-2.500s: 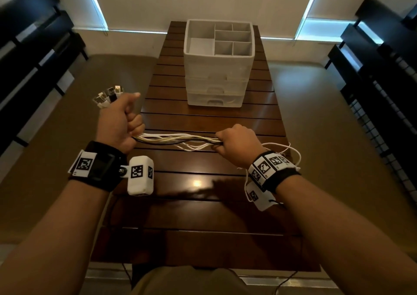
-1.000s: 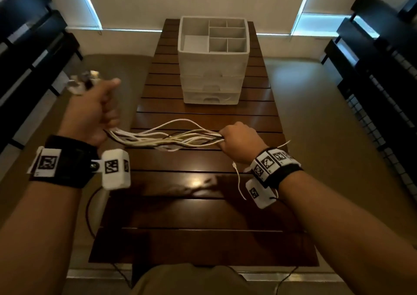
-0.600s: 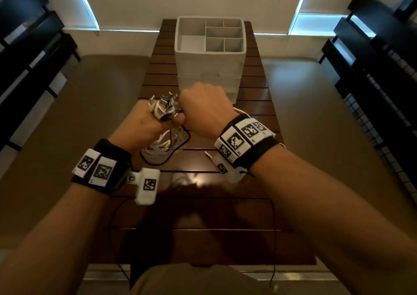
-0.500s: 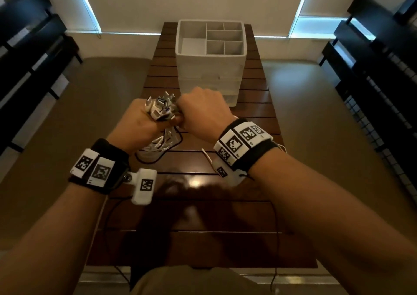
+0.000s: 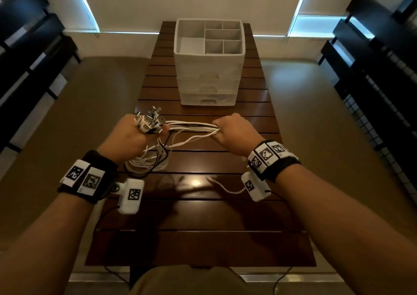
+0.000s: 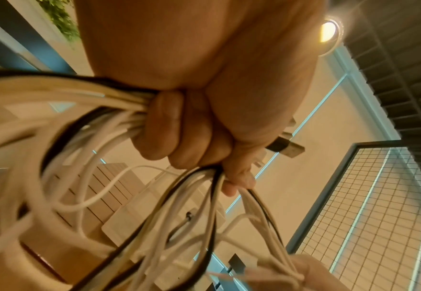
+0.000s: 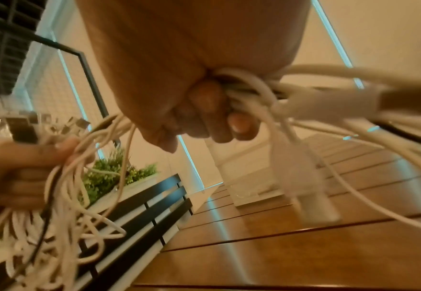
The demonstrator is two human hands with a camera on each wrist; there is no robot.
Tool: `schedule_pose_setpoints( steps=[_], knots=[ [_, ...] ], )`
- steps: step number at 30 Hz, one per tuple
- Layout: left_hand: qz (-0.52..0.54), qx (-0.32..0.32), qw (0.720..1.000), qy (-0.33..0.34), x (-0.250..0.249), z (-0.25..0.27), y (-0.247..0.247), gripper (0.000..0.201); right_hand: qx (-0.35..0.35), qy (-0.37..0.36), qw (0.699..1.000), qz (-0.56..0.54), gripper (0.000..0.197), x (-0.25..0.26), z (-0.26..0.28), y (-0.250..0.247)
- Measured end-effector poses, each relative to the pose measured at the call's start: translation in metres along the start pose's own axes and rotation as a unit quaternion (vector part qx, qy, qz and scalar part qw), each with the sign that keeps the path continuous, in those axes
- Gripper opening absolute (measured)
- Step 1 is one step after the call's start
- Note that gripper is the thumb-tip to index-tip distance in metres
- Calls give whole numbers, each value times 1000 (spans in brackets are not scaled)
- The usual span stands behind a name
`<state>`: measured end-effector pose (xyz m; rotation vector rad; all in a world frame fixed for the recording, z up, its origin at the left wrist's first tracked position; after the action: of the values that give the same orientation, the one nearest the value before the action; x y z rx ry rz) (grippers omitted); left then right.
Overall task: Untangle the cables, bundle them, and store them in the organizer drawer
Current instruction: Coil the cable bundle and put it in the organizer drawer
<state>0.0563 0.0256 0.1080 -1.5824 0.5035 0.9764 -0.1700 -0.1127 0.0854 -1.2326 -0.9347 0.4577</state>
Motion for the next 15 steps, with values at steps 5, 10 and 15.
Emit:
schedule_pose_setpoints(
  steps=[5,10,15],
  knots=[
    [-47,73,996,-29,2,0,7,32,12,18,999,33,28,1,-4,1],
    [10,71,996,-53,3,4,5,36,-11,31,997,75,31,4,-6,4],
    [59,-5,996,-74,-3,1,-24,28,-2,76,995,71,35,-12,-1,8]
  ],
)
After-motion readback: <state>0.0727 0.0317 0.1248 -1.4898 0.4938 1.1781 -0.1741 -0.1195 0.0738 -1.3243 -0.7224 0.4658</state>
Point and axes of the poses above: each hand's wrist, its own z-axis away from the middle knuckle, its own y-axis out of the palm, x = y × z, the point moved 3 cm from there along -z, towards the middle knuckle, and after that the axes turned 7 degrees about -y, right-handed, at the moved point
